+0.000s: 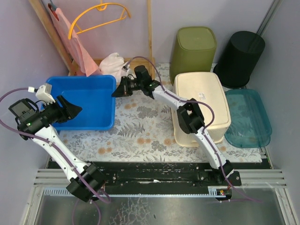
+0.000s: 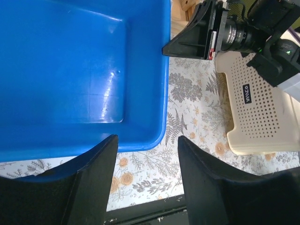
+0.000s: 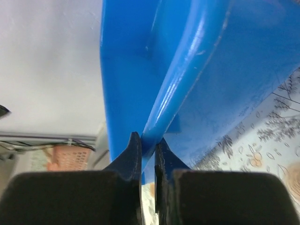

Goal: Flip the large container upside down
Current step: Turn the container upside down at the center of the board.

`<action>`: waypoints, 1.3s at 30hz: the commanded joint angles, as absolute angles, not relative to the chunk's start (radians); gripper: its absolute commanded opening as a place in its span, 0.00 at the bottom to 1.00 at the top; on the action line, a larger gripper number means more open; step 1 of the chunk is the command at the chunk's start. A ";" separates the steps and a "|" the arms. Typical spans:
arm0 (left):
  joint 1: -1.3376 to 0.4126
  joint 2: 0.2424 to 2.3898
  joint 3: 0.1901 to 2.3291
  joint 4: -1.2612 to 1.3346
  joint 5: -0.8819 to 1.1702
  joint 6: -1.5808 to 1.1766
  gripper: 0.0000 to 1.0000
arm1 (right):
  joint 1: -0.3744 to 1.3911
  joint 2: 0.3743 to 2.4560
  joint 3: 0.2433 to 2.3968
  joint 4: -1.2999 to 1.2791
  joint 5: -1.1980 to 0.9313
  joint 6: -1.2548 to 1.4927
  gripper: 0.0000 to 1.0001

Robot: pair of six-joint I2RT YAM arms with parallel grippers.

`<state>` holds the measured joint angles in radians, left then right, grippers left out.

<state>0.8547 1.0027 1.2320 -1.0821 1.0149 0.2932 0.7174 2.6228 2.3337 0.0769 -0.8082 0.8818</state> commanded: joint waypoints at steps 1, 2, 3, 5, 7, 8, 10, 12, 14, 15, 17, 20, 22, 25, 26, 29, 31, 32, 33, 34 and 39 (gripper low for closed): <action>0.867 1.022 1.376 -1.199 1.049 0.352 0.53 | 0.751 2.448 2.169 -0.109 -0.682 0.291 0.00; 0.865 1.040 1.432 -1.244 1.060 0.363 0.53 | 0.752 2.381 2.100 -0.121 -0.641 0.203 0.00; 0.864 1.061 1.506 -1.293 1.070 0.377 0.53 | 0.752 2.316 2.024 -0.126 -0.596 0.110 0.00; 0.866 1.123 1.666 -1.411 1.097 0.418 0.53 | 0.752 2.188 1.871 -0.119 -0.504 -0.049 0.00; 0.863 1.155 1.804 -1.449 1.100 0.392 0.53 | 0.754 2.039 1.708 -0.072 -0.421 -0.192 0.00; 0.863 1.161 1.857 -1.450 1.101 0.374 0.54 | 0.757 1.976 1.626 -0.044 -0.370 -0.261 0.00; 0.861 1.170 1.934 -1.450 1.109 0.346 0.54 | 0.764 1.869 1.490 0.012 -0.289 -0.374 0.00; 0.862 1.187 2.000 -1.450 1.119 0.314 0.54 | 0.770 1.774 1.368 0.067 -0.230 -0.459 0.00; 0.862 1.206 2.049 -1.448 1.134 0.282 0.54 | 0.784 1.689 1.247 0.149 -0.166 -0.560 0.00; 0.862 1.214 2.059 -1.447 1.146 0.272 0.54 | 0.791 1.653 1.182 0.189 -0.129 -0.599 0.00; 0.862 1.226 2.071 -1.447 1.177 0.252 0.54 | 0.801 1.585 1.064 0.275 -0.074 -0.682 0.00; 0.862 1.233 2.068 -1.436 1.200 0.236 0.55 | 0.808 1.517 0.874 0.418 -0.029 -0.769 0.00; 0.862 1.233 2.044 -1.414 1.199 0.223 0.55 | 0.828 1.482 0.785 0.495 -0.006 -0.807 0.00; 0.861 1.255 2.005 -1.417 1.209 0.230 0.56 | 0.880 1.439 0.677 0.604 0.034 -0.868 0.00; 0.861 1.265 1.990 -1.427 1.212 0.239 0.56 | 0.895 1.428 0.651 0.617 0.040 -0.880 0.00; 0.857 1.273 1.945 -1.450 1.214 0.270 0.56 | 0.926 1.420 0.625 0.596 0.068 -0.893 0.00; 0.846 1.261 1.918 -1.450 1.201 0.278 0.56 | 0.936 1.418 0.606 0.584 0.082 -0.903 0.00; 0.838 1.253 1.902 -1.449 1.190 0.283 0.56 | 0.943 1.416 0.600 0.569 0.086 -0.907 0.00; 0.829 1.244 1.889 -1.450 1.182 0.287 0.56 | 0.947 1.413 0.597 0.530 0.090 -0.907 0.00; 0.817 1.237 1.876 -1.449 1.175 0.289 0.56 | 0.951 1.410 0.604 0.473 0.090 -0.908 0.01; 0.751 1.231 1.809 -1.449 1.126 0.296 0.60 | 0.967 1.399 0.795 -0.078 0.036 -0.888 0.79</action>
<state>0.7834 1.2465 1.8431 -1.4254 1.1603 0.2752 0.9539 1.4368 0.6403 0.3416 0.0639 -0.9058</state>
